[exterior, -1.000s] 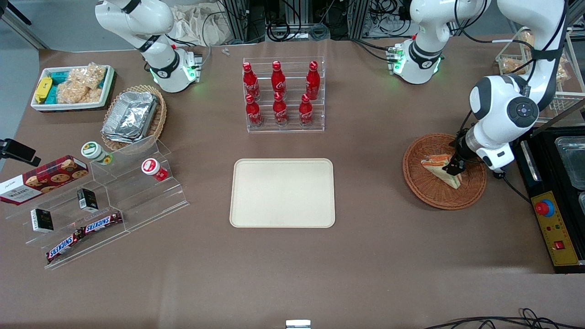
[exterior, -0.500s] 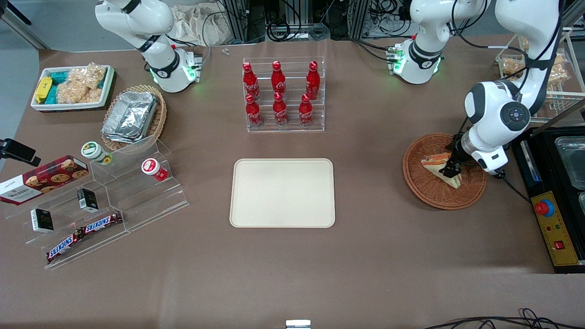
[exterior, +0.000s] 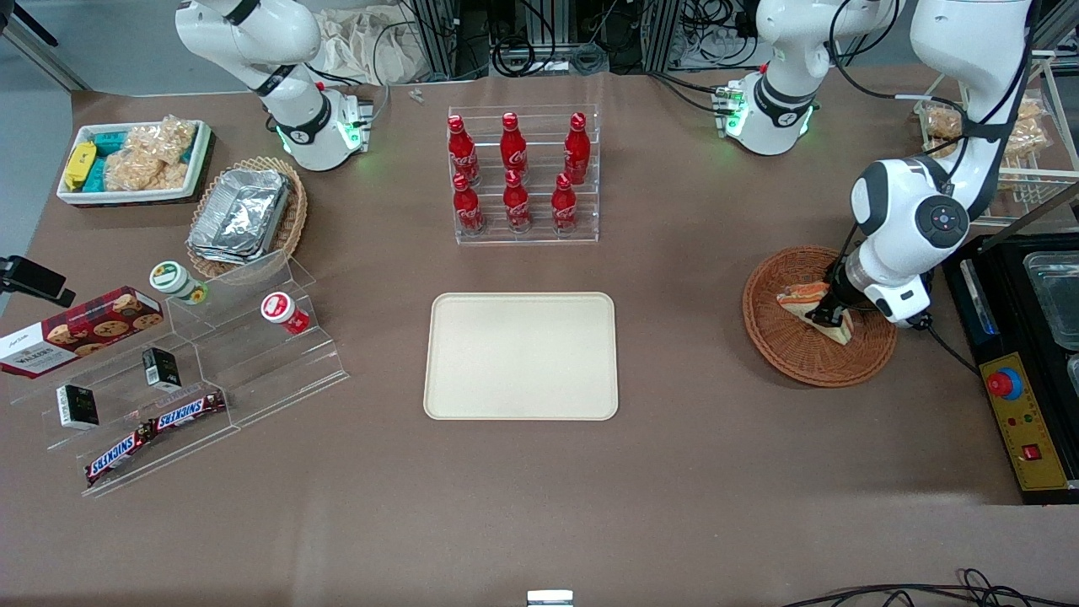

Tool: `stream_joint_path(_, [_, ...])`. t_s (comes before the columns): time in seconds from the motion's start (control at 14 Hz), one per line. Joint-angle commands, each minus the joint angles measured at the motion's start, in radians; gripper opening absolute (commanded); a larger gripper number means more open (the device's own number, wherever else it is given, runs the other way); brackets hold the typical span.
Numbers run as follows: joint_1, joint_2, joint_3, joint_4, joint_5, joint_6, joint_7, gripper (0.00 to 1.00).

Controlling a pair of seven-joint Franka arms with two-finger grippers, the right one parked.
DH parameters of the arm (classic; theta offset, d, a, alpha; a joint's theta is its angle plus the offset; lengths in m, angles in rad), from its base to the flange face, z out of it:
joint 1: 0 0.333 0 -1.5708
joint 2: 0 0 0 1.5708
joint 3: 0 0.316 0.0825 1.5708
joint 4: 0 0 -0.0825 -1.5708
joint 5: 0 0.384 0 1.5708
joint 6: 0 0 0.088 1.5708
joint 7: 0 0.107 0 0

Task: Place sandwich from basket to tray
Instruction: 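Lower the left gripper, close it on the wrapped sandwich, lift it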

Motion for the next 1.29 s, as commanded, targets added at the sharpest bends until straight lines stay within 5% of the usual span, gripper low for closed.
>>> stream_joint_path(0.0, [0.011, -0.011, -0.010, -0.006, 0.020, 0.021, -0.013, 0.00])
stream_joint_path(0.57, [0.007, -0.109, -0.015, 0.124, 0.022, -0.268, 0.118, 0.00])
stream_joint_path(0.86, [-0.007, -0.091, -0.024, 0.439, 0.016, -0.644, 0.160, 0.00])
stream_joint_path(1.21, [-0.026, -0.085, -0.166, 0.734, 0.002, -0.919, 0.295, 0.00])
